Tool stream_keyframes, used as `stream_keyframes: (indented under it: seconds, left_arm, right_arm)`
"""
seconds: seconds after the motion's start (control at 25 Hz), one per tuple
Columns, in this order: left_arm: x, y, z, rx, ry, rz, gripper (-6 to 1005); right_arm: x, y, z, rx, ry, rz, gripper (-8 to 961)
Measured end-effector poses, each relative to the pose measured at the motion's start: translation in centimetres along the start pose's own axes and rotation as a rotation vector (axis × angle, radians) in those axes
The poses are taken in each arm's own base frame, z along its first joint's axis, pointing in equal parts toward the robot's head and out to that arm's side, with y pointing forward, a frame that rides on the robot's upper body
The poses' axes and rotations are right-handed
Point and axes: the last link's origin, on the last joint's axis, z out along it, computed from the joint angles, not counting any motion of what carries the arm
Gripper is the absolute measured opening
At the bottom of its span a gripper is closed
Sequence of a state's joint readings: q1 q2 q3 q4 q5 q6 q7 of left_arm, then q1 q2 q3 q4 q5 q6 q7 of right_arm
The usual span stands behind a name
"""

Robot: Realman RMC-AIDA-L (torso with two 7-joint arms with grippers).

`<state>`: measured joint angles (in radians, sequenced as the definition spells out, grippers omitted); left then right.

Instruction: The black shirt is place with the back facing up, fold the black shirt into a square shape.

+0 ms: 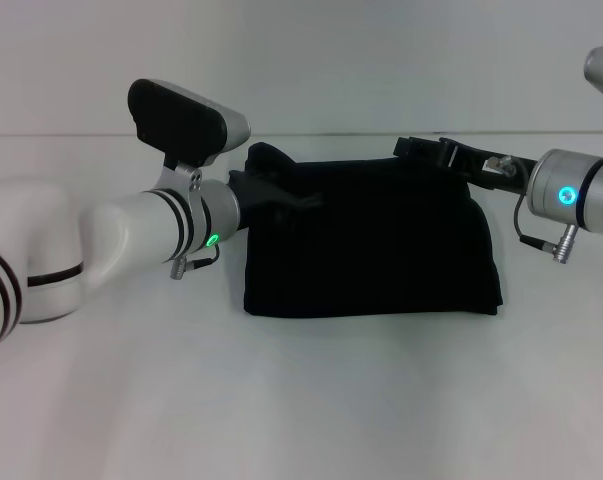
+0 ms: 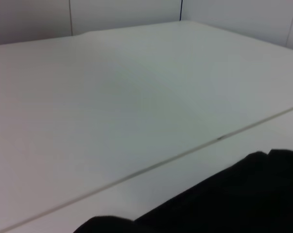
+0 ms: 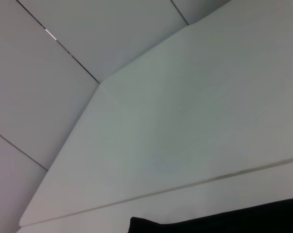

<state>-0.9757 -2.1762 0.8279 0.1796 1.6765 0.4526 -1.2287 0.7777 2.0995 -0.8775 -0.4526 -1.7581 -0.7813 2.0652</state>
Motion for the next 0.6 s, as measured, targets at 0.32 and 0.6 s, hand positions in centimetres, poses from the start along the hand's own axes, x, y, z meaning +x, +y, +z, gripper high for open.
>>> stream_keyframes:
  seconds: [0.32,0.6]
  left_arm:
    - [-1.2,-0.6,-0.2,0.036,-0.035,-0.01,716]
    - [-1.1,-1.0,-0.5,0.036,-0.016,-0.034,716]
  right_arm:
    - [-0.1,0.0,-0.1,-0.004,-0.002,0.0,581]
    - [-0.2,-0.1,-0.2,0.0,-0.004,-0.003,582]
